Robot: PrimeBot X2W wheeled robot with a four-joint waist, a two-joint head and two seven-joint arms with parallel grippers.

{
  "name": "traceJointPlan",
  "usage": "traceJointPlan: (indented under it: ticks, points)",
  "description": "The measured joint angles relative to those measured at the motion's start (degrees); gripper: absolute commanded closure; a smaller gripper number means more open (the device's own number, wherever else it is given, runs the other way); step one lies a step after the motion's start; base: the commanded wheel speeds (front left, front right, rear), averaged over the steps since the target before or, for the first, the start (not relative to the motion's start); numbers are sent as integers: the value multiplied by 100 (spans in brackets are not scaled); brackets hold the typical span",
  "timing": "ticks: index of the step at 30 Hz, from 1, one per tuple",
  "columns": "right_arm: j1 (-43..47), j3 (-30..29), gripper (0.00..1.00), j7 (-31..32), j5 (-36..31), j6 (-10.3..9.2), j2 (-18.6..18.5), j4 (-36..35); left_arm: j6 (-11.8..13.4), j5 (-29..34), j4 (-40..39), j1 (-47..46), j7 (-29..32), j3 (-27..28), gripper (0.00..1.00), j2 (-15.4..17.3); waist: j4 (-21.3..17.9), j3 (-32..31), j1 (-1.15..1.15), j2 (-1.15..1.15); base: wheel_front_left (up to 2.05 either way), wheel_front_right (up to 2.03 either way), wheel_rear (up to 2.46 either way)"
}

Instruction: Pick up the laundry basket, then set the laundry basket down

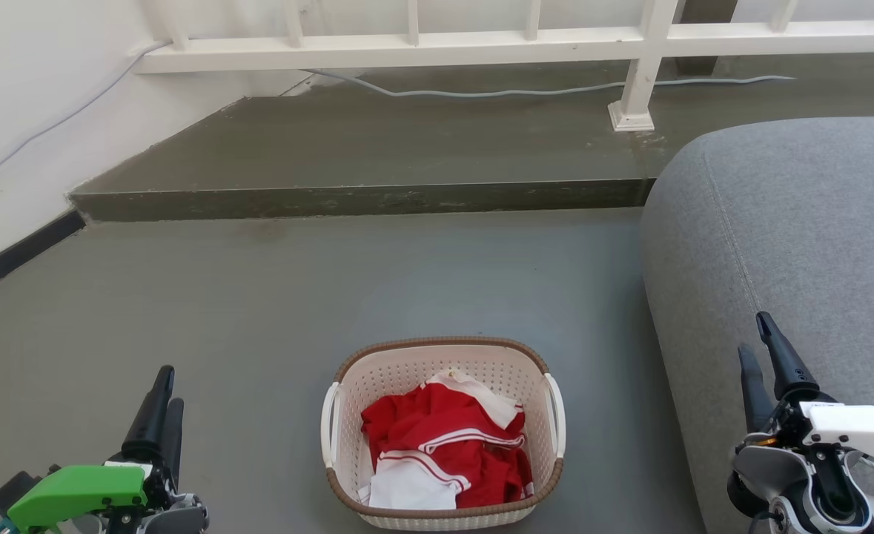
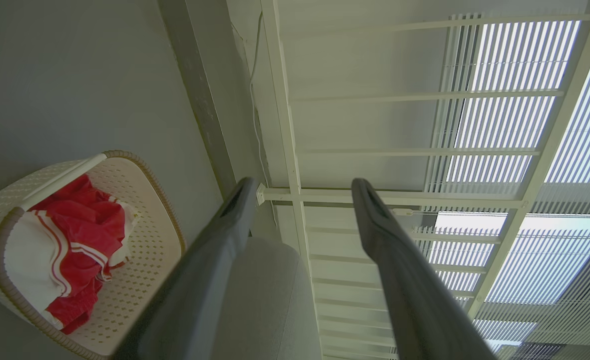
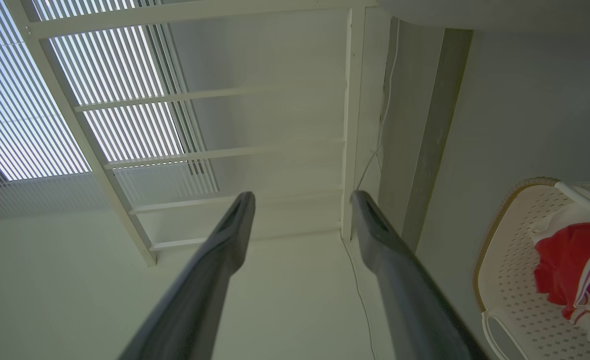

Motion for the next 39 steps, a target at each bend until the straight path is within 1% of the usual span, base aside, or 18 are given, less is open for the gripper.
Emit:
traceJointPlan:
  ticks: [8,20,26,33,39]
  points:
    - [-22,235,0,-179,-398,0,-8,-87,0,183,-177,-3,-108,-131,0,22,1,11,0,0,0,0,0]
    - [-128,691,0,-407,-1180,1,-123,-125,0,902,-389,-4,-471,-435,0,257,-10,29,0,0,0,0,0]
    - [-154,826,0,-510,-1594,2,-120,-143,0,1392,-430,-4,-659,-634,0,400,-30,40,0,0,0,0,0]
    - [-250,939,0,-650,-2303,4,-130,-182,-1,2051,-428,-4,-815,-843,0,572,-45,48,0,0,0,0,0]
    - [-260,1065,0,-758,-2932,1,-132,-208,-1,2606,-404,-5,-938,-924,0,643,-46,47,0,0,0,0,0]
